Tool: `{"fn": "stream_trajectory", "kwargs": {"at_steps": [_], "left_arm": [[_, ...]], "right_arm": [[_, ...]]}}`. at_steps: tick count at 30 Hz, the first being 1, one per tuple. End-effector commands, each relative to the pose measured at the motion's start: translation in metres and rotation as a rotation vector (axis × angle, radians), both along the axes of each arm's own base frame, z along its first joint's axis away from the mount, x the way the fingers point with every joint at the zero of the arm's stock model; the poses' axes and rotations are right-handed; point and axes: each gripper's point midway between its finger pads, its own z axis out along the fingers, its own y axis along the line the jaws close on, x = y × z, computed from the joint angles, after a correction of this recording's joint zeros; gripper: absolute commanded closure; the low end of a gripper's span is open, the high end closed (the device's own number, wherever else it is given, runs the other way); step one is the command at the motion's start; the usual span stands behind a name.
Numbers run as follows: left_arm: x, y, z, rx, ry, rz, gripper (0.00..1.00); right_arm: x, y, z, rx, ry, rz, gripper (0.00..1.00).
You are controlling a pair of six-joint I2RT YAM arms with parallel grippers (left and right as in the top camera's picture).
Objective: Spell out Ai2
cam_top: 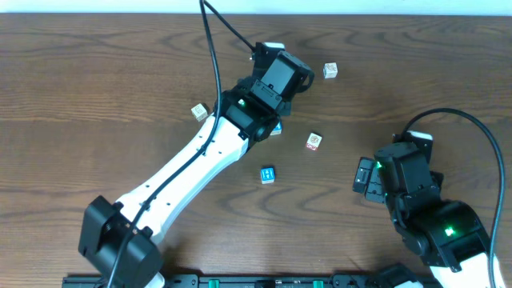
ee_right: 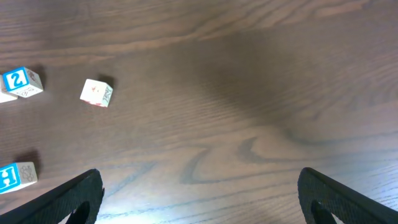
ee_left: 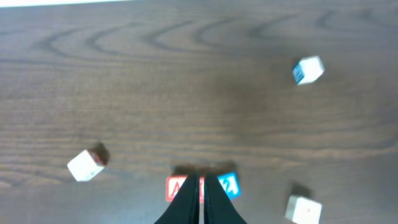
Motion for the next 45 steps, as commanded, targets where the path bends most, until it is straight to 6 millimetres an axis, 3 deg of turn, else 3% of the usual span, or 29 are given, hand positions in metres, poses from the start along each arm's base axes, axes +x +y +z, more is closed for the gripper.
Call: {"fn": "stream_trajectory", "kwargs": {"at_steps": [1,4,9,15,16,17,22,27,35,41,45], "left_arm": [[-0.006,0.009,-0.027,0.071,0.078,0.013,0.94],[-0.013,0.042,-0.013,0.112,0.074,0.117,0.94],[-0.042,0.102,0.050,0.069,0.032,0.194,0.94],[-0.098,0.163,0.095,0.091,0.022,0.220,0.94],[-0.107,0.170,0.098,0.097,0.028,0.222,0.70],[-0.117,0.178,0.101,0.110,0.033,0.227,0.05],[-0.160,0.215,0.111,0.212,0.052,0.239,0.05],[-0.193,0.236,0.103,0.309,0.153,0.209,0.05],[-0.206,0.245,0.099,0.340,0.198,0.208,0.05],[-0.207,0.285,0.120,0.170,-0.010,0.447,0.05],[-0.217,0.301,0.093,0.072,-0.084,0.548,0.05]], "right_arm": [[0.000,-0.004,0.002,0.000,-0.012,-0.025,0.01],[0.000,-0.004,0.002,0.000,-0.011,-0.024,0.01],[0.000,-0.004,0.002,0.000,-0.011,-0.024,0.01],[0.000,-0.004,0.002,0.000,-0.011,-0.024,0.01],[0.000,-0.004,0.002,0.000,-0.011,-0.024,0.01],[0.000,-0.004,0.002,0.000,-0.011,-0.024,0.01],[0.000,-0.004,0.002,0.000,-0.011,-0.024,0.01],[0.000,-0.004,0.002,0.000,-0.011,-0.024,0.01],[0.000,-0.004,0.002,0.000,-0.011,-0.024,0.01],[0.000,-0.004,0.002,0.000,-0.011,-0.024,0.01],[0.000,-0.004,0.002,0.000,-0.011,-0.024,0.01]]}}
